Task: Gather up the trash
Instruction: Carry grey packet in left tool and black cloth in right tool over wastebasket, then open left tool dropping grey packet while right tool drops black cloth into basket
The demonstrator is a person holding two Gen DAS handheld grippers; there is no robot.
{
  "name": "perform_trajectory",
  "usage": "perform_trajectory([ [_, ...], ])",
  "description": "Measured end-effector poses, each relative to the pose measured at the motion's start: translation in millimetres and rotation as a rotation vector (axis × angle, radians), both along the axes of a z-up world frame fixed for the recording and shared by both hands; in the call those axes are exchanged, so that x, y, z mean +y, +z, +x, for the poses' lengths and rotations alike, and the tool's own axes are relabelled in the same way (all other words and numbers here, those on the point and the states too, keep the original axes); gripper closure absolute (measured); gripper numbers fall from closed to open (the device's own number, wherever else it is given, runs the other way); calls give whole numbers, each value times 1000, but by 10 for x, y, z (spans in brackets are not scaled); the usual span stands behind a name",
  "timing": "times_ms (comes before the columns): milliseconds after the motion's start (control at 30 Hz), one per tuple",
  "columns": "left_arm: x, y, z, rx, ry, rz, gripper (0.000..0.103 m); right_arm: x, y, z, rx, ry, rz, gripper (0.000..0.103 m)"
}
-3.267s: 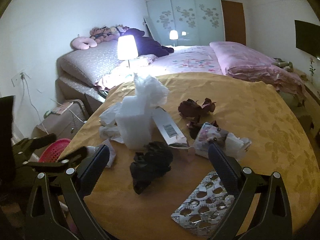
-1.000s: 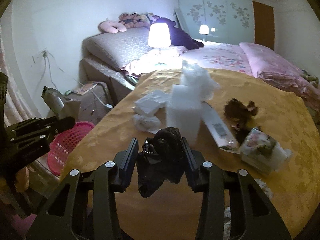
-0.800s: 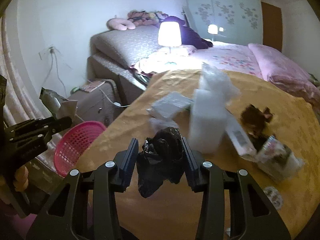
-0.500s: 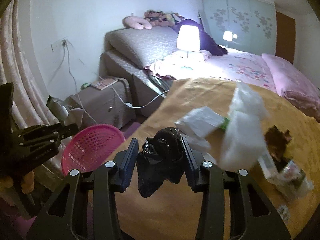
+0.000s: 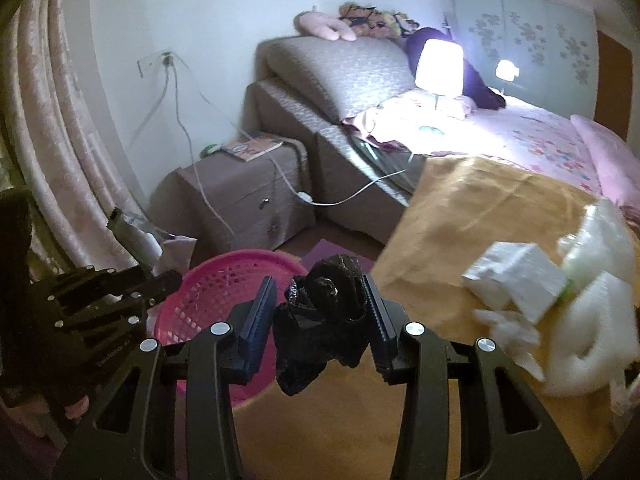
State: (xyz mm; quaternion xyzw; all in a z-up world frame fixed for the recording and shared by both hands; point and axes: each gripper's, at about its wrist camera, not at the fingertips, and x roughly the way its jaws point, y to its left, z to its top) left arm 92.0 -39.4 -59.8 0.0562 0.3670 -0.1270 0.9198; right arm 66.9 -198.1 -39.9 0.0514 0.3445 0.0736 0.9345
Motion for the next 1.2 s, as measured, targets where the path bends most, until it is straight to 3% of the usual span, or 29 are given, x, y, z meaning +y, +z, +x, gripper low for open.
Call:
perform_trajectory([
  [333, 86, -119, 79, 18, 36, 34, 77, 339, -155, 262, 60, 76, 8, 61],
  [500, 125, -131, 93, 22, 55, 36, 62, 380, -211, 346, 89, 86, 29, 60],
  [567, 126, -138, 101, 21, 58, 37, 58, 387, -233, 371, 100, 89, 37, 51],
  [700, 136, -144, 103, 20, 68, 44, 48, 392, -263, 390, 108, 90, 49, 44],
  [1200, 166, -74, 72, -14, 107, 45, 33, 156, -189, 172, 70, 14, 73, 35],
])
